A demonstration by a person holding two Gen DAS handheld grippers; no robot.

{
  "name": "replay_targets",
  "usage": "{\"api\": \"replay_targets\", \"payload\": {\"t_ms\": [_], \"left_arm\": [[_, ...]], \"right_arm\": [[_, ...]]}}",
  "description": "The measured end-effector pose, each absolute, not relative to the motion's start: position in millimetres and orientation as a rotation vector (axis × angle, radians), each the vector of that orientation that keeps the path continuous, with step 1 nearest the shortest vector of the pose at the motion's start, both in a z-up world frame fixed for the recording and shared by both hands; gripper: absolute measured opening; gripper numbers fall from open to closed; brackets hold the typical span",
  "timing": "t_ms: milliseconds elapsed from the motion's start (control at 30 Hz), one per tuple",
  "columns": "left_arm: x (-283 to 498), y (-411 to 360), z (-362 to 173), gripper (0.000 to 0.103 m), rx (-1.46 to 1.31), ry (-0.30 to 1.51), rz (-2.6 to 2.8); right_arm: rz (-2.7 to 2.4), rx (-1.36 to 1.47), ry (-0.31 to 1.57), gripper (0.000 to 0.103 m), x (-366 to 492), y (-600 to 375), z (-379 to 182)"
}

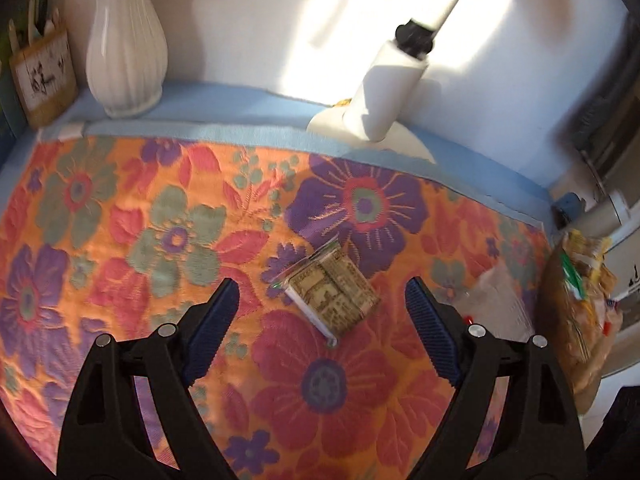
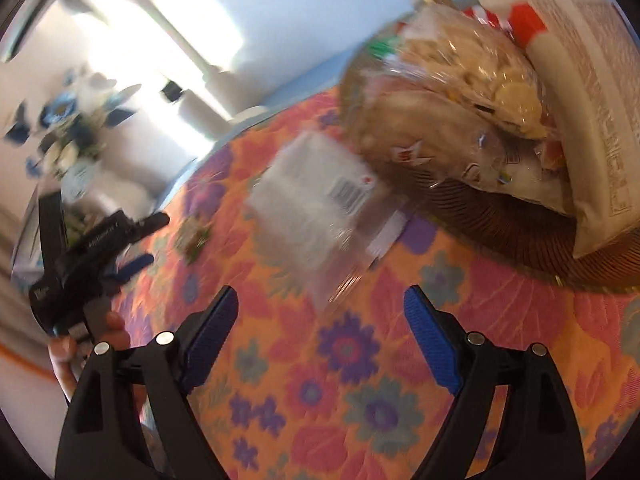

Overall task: Organize snacks
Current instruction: 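Move both open grippers back toward the last packs on the table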

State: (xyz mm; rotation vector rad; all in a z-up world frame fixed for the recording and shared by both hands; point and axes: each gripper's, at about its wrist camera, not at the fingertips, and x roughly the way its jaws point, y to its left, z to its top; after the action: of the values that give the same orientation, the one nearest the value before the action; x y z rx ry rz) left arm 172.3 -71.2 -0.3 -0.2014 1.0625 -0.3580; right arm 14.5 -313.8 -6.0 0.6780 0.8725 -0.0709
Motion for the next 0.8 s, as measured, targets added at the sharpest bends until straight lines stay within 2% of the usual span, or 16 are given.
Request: {"api": "replay_targets", "payload": {"t_ms": [133,300,500,600,700,800], "left_arm": [[184,-87,-16,0.085,-0.135,1.072,-0.319],[178,-85,-18,0.080,-0.032,1.073,-0.321],[171,-29,-16,0.074,-0.051,1.083,-0.256],[170,-7,-13,0.066,-0.077,1.087,-0.240],[166,-5,-10,0.067,-0.102,1.068,-0.305],[166,-19,-10,0.072,-0.076,1.038,-0.363]], "right_arm": [[-0.139,0.680,0.881,0.084,35,-320,-18],[-0.096,0.601,0.875,0.084,51,-295,-12],[0.156,0.552,0.906,0.083,62,-239,-7],[0.194,0.468,0.895,0.083,54,-223,7],[0.062,0.481,0.883,0.086,44,-247,11],[-0.024,0.548,0.901,0.088,48,-277,4]]}}
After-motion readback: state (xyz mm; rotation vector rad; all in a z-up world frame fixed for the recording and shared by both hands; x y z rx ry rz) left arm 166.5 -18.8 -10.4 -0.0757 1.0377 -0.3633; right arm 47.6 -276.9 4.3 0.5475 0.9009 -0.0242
